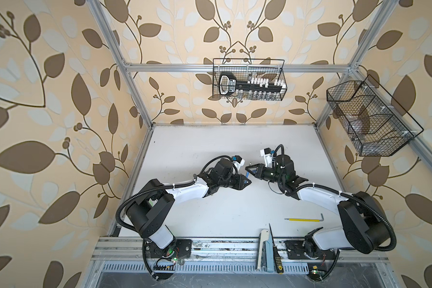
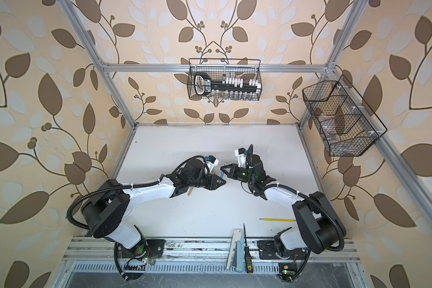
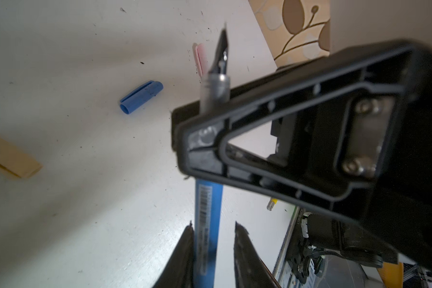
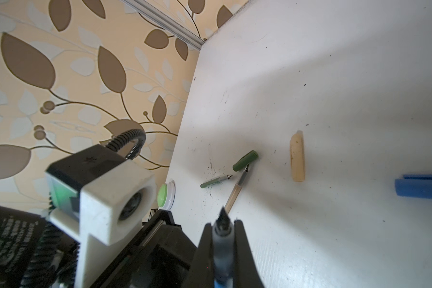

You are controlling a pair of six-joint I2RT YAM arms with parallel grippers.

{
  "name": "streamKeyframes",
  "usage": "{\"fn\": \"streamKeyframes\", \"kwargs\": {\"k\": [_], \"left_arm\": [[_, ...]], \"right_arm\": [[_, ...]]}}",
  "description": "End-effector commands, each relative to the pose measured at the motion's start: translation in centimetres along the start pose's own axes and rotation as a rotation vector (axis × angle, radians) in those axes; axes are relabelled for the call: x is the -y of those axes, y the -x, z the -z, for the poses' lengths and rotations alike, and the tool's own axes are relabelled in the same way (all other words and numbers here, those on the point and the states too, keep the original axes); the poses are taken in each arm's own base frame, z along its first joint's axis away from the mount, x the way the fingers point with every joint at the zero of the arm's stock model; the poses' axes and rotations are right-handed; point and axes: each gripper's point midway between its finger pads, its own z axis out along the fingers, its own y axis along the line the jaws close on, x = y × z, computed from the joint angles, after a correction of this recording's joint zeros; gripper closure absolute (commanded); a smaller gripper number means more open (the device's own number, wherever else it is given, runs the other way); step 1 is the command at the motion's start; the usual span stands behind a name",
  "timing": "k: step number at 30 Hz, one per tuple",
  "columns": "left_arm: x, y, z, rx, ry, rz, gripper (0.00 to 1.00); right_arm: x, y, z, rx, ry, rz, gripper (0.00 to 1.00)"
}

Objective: Insert the pens into the pen caps
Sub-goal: 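Bring the right gripper toward the blue pen held by the left gripper, then move the right gripper away to the blue cap on the table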

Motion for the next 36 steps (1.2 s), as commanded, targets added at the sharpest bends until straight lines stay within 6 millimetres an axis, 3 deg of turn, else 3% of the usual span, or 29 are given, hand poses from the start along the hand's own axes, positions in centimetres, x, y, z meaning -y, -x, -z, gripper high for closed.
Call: {"fn": "streamKeyframes", "kwargs": {"k": [1, 6, 8, 9, 14, 17, 27, 36], "left_arm": [[1.6, 1.2, 0.5, 0.039, -0.054, -0.037, 0.82], [1.5, 1.4, 0.7, 0.040, -0.035, -0.056, 0.98], [1.1, 1.6, 1.0, 0.041, 0.003, -0.070, 1.00], [0.8, 1.5, 1.1, 0.038, 0.024, -0.079, 1.00], [-0.7, 1.6, 2.7, 0.043, 0.140, -0.126, 1.00], [-0.8, 1.8, 3.7, 0.060, 0.166, -0.141, 1.00], [-0.6, 1.5, 5.6, 0.113, 0.174, -0.142, 1.00], [-1.5, 0.9, 6.6, 0.119, 0.220, -0.152, 1.00]], "right_arm": [[-0.6, 0.0, 0.0, 0.014, 0.027, -0.001, 1.00], [-0.7, 0.1, 0.6, 0.024, 0.016, 0.004, 1.00], [-0.1, 0.0, 1.2, 0.014, -0.049, 0.029, 0.79], [0.4, 0.1, 1.7, 0.012, -0.098, 0.046, 0.73], [5.7, -0.9, 5.1, -0.085, -0.448, 0.097, 0.51], [8.8, -1.8, 5.7, -0.146, -0.534, 0.070, 0.46], [12.6, -2.3, 1.6, -0.263, -0.566, 0.042, 0.40], [14.7, -0.5, -1.9, -0.268, -0.565, 0.029, 0.39]]}}
